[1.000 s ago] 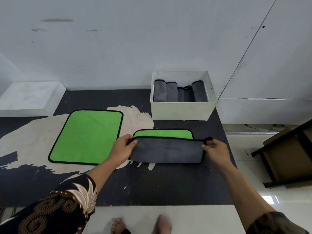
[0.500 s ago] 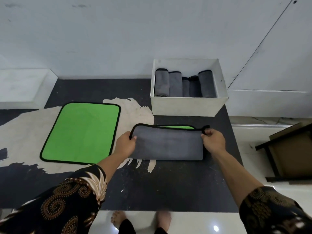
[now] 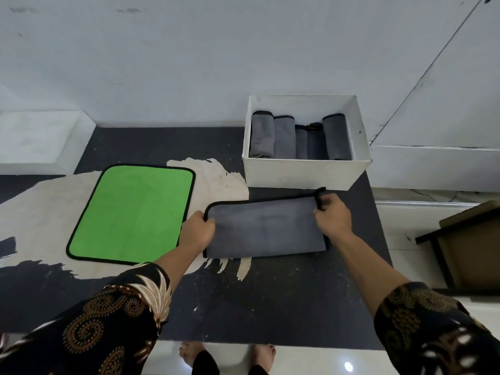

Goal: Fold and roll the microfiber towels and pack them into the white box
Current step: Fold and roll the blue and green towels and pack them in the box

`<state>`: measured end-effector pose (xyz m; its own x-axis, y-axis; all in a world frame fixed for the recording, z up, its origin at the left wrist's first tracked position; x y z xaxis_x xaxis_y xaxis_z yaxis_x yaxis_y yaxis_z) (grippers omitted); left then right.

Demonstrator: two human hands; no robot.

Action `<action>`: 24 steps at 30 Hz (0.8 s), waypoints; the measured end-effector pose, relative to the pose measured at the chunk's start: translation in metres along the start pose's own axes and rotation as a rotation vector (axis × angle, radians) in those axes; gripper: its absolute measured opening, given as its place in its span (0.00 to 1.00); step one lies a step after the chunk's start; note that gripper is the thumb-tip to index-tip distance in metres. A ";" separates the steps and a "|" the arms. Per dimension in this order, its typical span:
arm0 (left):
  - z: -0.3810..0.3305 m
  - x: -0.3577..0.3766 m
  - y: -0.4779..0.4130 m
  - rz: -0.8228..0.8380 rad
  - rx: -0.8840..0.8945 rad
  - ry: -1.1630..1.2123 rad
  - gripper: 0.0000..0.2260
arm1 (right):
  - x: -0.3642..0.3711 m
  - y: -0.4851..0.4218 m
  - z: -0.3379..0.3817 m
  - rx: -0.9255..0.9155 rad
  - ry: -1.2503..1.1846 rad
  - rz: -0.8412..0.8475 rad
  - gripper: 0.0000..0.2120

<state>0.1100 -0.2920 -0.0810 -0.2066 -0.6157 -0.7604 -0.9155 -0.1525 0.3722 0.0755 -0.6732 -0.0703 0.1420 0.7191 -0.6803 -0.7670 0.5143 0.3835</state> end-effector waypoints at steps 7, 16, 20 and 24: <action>0.011 0.004 0.008 0.083 -0.012 -0.163 0.19 | 0.002 0.021 -0.012 0.007 0.183 -0.001 0.22; 0.026 0.023 0.043 0.093 -0.095 -0.104 0.17 | 0.013 0.060 -0.041 0.150 0.267 0.025 0.15; 0.025 0.018 0.058 0.049 -0.050 -0.152 0.16 | 0.005 0.075 -0.054 0.136 0.265 0.029 0.14; 0.036 0.023 0.080 0.065 -0.018 -0.168 0.15 | 0.002 0.098 -0.079 0.171 0.340 0.043 0.15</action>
<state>0.0193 -0.2904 -0.0874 -0.3209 -0.4870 -0.8123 -0.8924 -0.1318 0.4316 -0.0487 -0.6585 -0.0833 -0.1254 0.5601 -0.8189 -0.6480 0.5787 0.4951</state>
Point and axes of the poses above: each hand's wrist, its own y-axis away from the middle knuckle, its own x-axis out of the palm, z = x × y, the point moved 10 cm from there along -y, towards the middle knuckle, and after that the axes turned 5 degrees about x, right-handed, at the moved point
